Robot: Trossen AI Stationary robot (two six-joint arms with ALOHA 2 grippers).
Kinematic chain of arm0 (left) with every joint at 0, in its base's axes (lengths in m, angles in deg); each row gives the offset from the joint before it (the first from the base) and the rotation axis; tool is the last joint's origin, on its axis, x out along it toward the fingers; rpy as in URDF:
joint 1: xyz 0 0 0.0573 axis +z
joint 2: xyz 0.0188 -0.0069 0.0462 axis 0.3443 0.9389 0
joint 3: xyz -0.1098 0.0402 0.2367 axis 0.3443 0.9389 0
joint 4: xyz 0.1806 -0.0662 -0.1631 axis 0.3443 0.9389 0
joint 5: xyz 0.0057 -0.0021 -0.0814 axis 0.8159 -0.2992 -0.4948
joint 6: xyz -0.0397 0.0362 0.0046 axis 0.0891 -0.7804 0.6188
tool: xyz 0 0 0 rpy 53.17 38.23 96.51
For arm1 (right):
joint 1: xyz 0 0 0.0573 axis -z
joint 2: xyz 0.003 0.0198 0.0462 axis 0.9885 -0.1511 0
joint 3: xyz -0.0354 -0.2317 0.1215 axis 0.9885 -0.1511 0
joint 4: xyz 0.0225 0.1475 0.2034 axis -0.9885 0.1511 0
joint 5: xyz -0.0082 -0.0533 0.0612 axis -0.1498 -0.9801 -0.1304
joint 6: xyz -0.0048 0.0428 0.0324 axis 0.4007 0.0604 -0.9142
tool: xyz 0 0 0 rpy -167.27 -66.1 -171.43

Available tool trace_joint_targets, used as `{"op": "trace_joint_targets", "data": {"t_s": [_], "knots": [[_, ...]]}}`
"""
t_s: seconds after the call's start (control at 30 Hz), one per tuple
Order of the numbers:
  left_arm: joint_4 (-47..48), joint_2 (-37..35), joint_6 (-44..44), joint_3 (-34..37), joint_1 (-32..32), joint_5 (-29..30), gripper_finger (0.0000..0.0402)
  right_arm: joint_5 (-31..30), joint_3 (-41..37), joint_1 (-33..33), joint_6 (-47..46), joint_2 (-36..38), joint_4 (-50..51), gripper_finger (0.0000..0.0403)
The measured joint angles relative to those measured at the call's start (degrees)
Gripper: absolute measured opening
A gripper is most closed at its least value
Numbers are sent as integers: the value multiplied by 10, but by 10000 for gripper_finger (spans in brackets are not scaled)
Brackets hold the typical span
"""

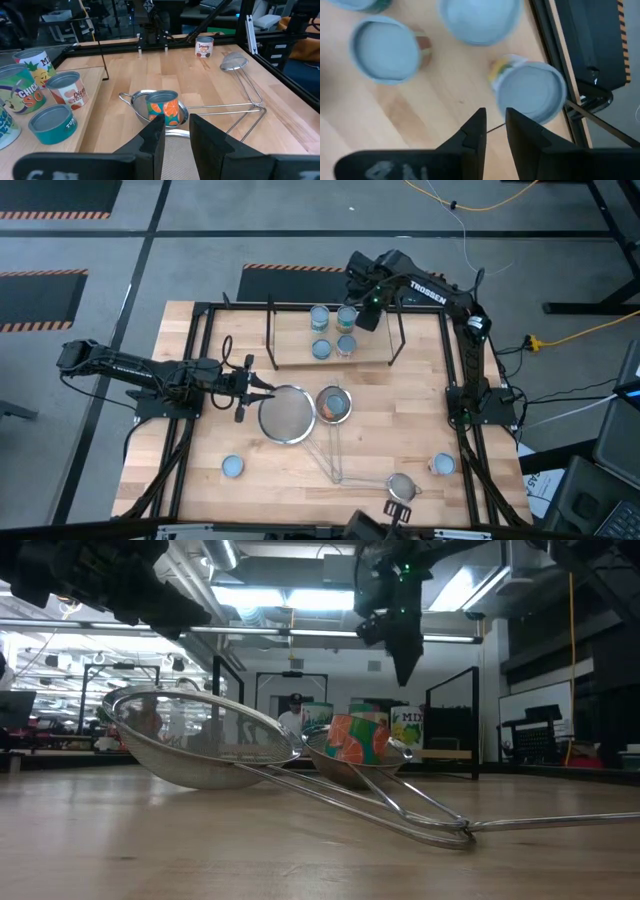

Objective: Pick and place cans onto a shelf
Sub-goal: Put the canned oranges on the shelf

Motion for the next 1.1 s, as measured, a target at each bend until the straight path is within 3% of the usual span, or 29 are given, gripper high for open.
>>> {"op": "trace_joint_targets", "data": {"t_s": [0.43, 0.8, 1.1], "knots": [[0, 0, 0, 0, 0, 0, 82, 151, 19, -120, 31, 2, -17, 77], [0, 1, 0, 0, 0, 0, 82, 156, -29, -235, 29, 2, -40, 77], [0, 1, -1, 0, 0, 0, 82, 150, -119, -326, 35, 2, -52, 77]]}}
